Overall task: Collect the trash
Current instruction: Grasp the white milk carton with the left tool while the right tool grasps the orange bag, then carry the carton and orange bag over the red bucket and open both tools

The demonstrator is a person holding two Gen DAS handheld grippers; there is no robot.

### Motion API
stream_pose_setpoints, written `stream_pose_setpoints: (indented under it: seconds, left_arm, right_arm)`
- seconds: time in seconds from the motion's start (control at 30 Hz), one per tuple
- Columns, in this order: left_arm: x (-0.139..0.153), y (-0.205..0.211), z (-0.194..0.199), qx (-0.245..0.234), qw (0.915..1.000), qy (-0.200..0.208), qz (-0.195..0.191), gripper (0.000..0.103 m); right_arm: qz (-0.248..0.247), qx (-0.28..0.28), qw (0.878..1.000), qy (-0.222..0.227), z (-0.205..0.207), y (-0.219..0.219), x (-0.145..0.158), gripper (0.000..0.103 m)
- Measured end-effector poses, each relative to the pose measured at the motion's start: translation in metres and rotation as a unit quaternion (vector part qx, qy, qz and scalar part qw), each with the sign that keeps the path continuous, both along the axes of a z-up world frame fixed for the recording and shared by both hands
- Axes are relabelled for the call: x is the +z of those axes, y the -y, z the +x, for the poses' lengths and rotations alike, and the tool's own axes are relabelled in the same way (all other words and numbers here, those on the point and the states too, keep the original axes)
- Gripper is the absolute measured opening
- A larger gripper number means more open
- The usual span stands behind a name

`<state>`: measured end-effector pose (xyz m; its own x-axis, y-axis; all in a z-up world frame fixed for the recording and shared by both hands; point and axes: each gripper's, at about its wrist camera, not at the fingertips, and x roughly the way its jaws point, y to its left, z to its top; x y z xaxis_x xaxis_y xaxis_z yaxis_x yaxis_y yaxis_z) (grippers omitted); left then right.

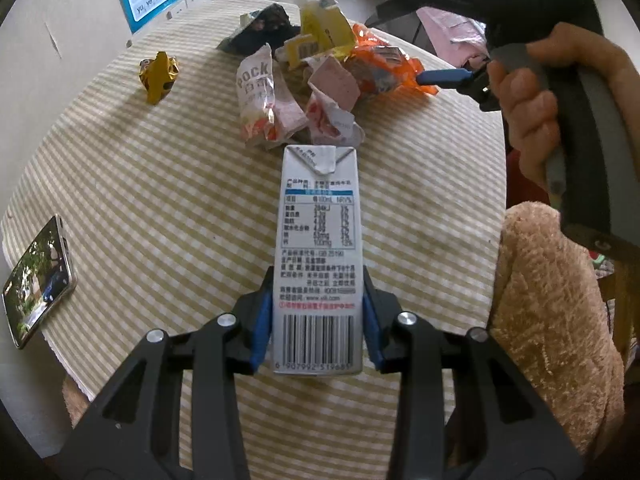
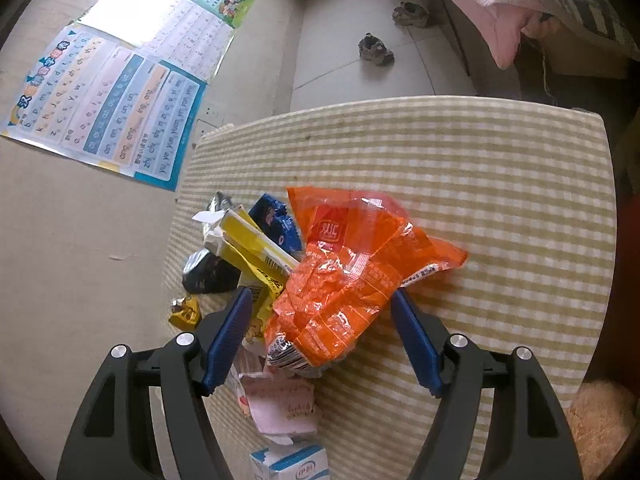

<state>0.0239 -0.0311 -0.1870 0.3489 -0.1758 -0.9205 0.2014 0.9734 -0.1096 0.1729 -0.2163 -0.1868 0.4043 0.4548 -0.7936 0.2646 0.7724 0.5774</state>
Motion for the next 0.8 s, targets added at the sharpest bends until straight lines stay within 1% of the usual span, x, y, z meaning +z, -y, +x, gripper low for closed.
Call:
stream_pose_setpoints:
  seconds: [0.07,0.13,0.17,0.3,0.37,0.4,0.43,0.47,0.63,0.8]
  left_arm:
    - [0.001,0.001,0.0,-0.001,1.0,0.001,-0.001,0.037]
    - [0.002,0.0,0.0,-0.003,1.0,0.0,-0.001,0.04]
    - [0.002,0.0,0.0,-0.002,1.0,0.001,-0.002,0.043]
    - [0.003,-0.001,0.0,0.0,1.0,0.002,-0.004,0.044]
    - [0.003,-0.002,0.001,-0.001,1.0,0.001,-0.004,0.044]
    - [0.003,-0.002,0.001,-0.001,1.0,0.001,-0.004,0.044]
    - [0.002,-0.002,0.001,-0.001,1.0,0.001,-0.005,0.043]
    - [0.002,-0.001,0.001,-0.003,1.0,0.0,-0.007,0.037]
    - [0.003,-0.001,0.0,-0.001,0.9999,0.001,-0.011,0.037]
    - [0.012,-0.002,-0.003,0.002,0.9998,0.017,-0.014,0.037]
  right_arm:
    - [-0.007,-0.002,1.0,-0.006,0.004,-0.003,-0.002,0.07]
    - [-0.014,-0.003,1.0,-0.014,0.006,-0.005,-0.005,0.072]
    - [-0.017,-0.002,1.0,-0.019,0.007,-0.006,-0.008,0.072]
    - [-0.023,-0.001,0.999,-0.027,0.007,-0.008,-0.015,0.07]
    - [-0.024,0.013,1.0,-0.015,0.005,-0.009,-0.012,0.054]
    - [-0.027,0.019,0.999,-0.011,0.004,-0.01,-0.01,0.049]
    - [-0.032,0.025,0.999,-0.003,0.001,-0.01,-0.006,0.046]
    - [-0.038,0.026,0.999,0.003,-0.002,-0.01,-0.002,0.045]
    - [-0.052,0.045,0.996,0.059,-0.025,-0.005,0.025,0.043]
    - [-0.068,0.061,0.991,0.096,-0.058,0.003,0.048,0.043]
